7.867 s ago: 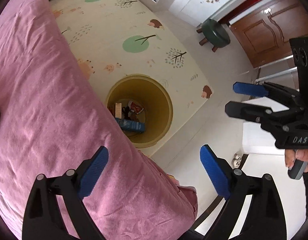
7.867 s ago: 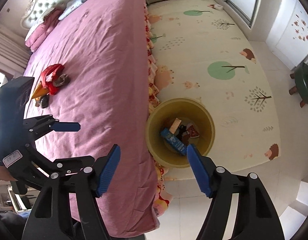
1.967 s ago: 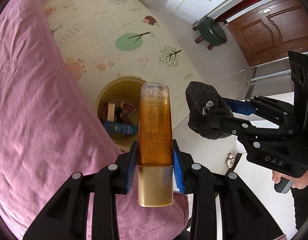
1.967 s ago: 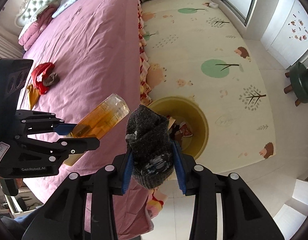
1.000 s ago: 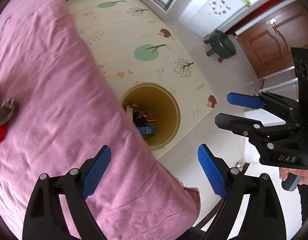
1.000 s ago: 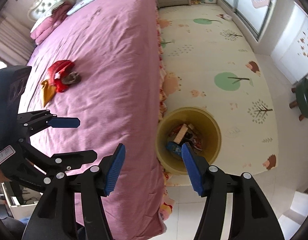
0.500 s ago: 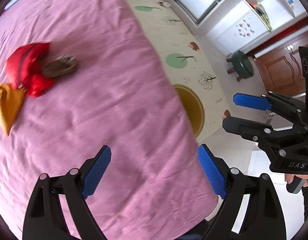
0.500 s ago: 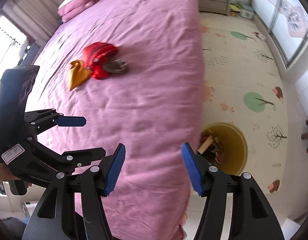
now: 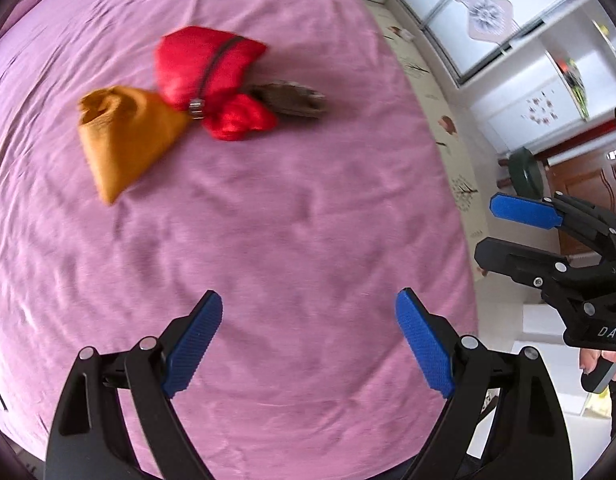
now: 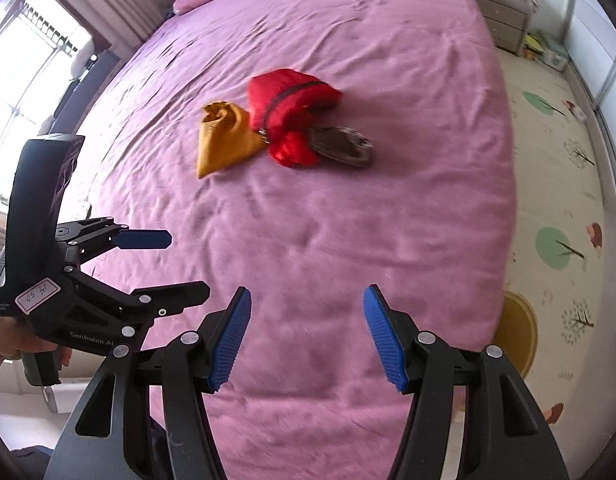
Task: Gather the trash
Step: 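Move both open tools back over the pouches on the bed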
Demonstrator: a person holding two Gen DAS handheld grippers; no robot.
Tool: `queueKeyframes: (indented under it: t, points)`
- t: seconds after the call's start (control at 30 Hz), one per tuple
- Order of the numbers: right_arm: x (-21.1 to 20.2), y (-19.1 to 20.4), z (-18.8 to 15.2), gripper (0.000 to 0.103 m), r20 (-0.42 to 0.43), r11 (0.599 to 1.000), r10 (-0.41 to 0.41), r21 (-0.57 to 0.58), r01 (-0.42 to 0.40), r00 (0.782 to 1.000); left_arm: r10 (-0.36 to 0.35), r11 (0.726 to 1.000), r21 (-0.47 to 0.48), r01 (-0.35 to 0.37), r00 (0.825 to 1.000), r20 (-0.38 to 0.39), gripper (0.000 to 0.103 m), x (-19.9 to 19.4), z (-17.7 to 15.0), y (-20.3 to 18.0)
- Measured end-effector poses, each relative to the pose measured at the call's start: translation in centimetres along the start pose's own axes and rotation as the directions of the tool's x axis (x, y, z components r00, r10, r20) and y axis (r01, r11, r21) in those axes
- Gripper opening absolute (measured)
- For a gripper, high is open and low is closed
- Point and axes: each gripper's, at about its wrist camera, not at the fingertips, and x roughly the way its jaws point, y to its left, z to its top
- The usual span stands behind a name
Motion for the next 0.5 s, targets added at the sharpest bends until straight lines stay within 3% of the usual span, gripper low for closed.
queueKeyframes:
  t: [0.5]
  points:
    - [6.1, 4.5, 7.7, 0.058, -0.058, 0.997, 0.03, -0.075, -0.034, 0.998, 0.023, 0.995, -0.099, -0.023, 1.0, 0.002, 0.088, 0.1, 3.0, 9.7]
